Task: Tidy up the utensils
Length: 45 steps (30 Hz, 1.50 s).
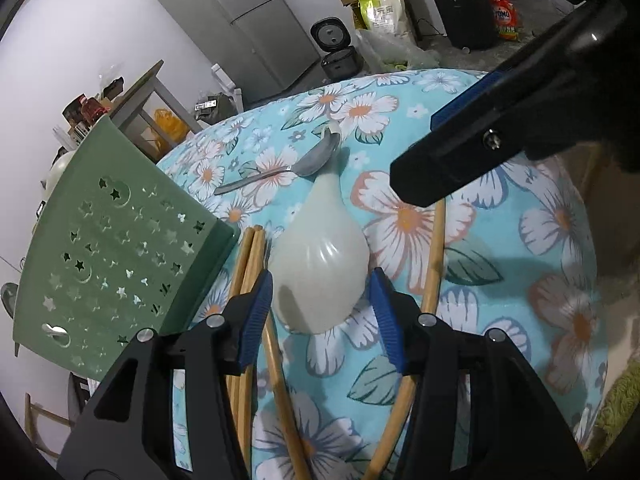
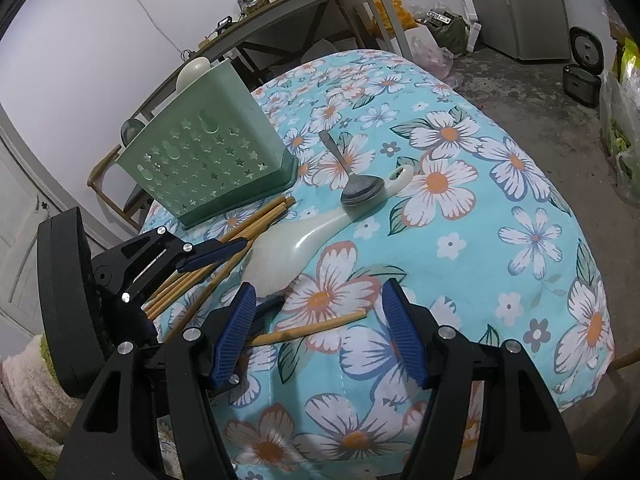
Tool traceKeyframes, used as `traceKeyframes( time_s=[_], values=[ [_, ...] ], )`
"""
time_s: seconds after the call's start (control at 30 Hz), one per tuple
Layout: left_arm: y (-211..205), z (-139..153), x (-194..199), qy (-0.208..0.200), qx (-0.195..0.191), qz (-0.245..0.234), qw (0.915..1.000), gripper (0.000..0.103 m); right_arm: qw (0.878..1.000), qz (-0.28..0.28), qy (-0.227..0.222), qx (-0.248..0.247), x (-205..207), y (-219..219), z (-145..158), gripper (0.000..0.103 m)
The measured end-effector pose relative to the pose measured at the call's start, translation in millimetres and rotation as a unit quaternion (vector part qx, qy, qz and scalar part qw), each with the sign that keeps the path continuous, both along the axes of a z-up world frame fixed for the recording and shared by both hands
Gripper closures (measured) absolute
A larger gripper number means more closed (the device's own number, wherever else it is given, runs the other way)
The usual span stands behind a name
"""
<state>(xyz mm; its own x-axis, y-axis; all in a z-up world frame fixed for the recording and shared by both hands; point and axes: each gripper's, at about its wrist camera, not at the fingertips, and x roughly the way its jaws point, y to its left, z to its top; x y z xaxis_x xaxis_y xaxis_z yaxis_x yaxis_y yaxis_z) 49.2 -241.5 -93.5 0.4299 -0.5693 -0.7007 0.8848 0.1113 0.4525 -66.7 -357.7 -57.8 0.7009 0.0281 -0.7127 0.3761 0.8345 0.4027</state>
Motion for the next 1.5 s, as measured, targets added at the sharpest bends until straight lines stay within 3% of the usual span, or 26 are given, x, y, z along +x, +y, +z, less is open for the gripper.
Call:
traceKeyframes(
  time_s=[0.07, 0.13, 0.27, 0.4, 0.67, 0.9, 1.0, 1.2, 1.27, 1.3, 1.33, 1.5],
  values=[
    [1.0, -0.2, -3.1, -0.007, -0.003, -0.004, 1.0000, 0.072, 1.000, -0.001, -0.001, 0.000, -1.1, -0.4, 0.4, 0.039],
    [3.4, 0.2, -6.2, -0.014, -0.007, 0.000, 0.9999, 0.079, 1.000, -0.003, -0.002, 0.000, -1.9, -1.1, 1.0, 0.039],
    [5.5, 0.8, -2.7, -0.010, -0.015, 0.013, 0.9997, 0.081, 1.000, -0.006, -0.005, -0.002, -3.5, -2.5, 2.9, 0.040],
    [4.8, -2.6, -3.9, -0.022, -0.012, 0.014, 0.9996, 0.082, 1.000, -0.008, -0.009, -0.001, -5.7, -3.2, 5.8, 0.047],
    [18.7, 16.2, -9.1, -0.030, -0.055, 0.028, 0.9977, 0.103, 1.000, -0.019, -0.020, -0.009, -14.4, -6.8, 15.1, 0.063],
    [35.7, 38.0, -18.0, -0.035, -0.088, 0.028, 0.9951, 0.103, 0.999, -0.025, -0.029, -0.026, -19.5, -7.7, 25.2, 0.068],
    [43.5, 46.0, -19.3, -0.018, -0.097, 0.024, 0.9948, 0.103, 0.999, -0.026, -0.031, -0.030, -20.7, -6.4, 27.3, 0.068],
    [41.1, 26.6, -17.7, 0.004, -0.054, 0.031, 0.9980, 0.100, 0.999, -0.026, -0.032, -0.028, -22.2, -4.3, 27.3, 0.068],
    [38.4, 18.7, -16.0, 0.007, -0.042, 0.035, 0.9985, 0.085, 0.999, -0.025, -0.031, -0.026, -23.0, -4.0, 27.1, 0.068],
    [35.9, 13.1, -15.6, -0.002, -0.035, 0.033, 0.9988, 0.075, 0.999, -0.025, -0.030, -0.025, -22.7, -4.0, 27.0, 0.068],
    [34.6, 9.6, -16.1, -0.011, -0.029, 0.030, 0.9991, 0.073, 0.999, -0.026, -0.030, -0.023, -22.5, -4.1, 26.6, 0.068],
    [20.4, -5.2, -18.2, -0.048, 0.003, 0.010, 0.9988, 0.073, 0.999, -0.029, -0.029, -0.017, -21.8, -5.6, 23.7, 0.068]
  ],
)
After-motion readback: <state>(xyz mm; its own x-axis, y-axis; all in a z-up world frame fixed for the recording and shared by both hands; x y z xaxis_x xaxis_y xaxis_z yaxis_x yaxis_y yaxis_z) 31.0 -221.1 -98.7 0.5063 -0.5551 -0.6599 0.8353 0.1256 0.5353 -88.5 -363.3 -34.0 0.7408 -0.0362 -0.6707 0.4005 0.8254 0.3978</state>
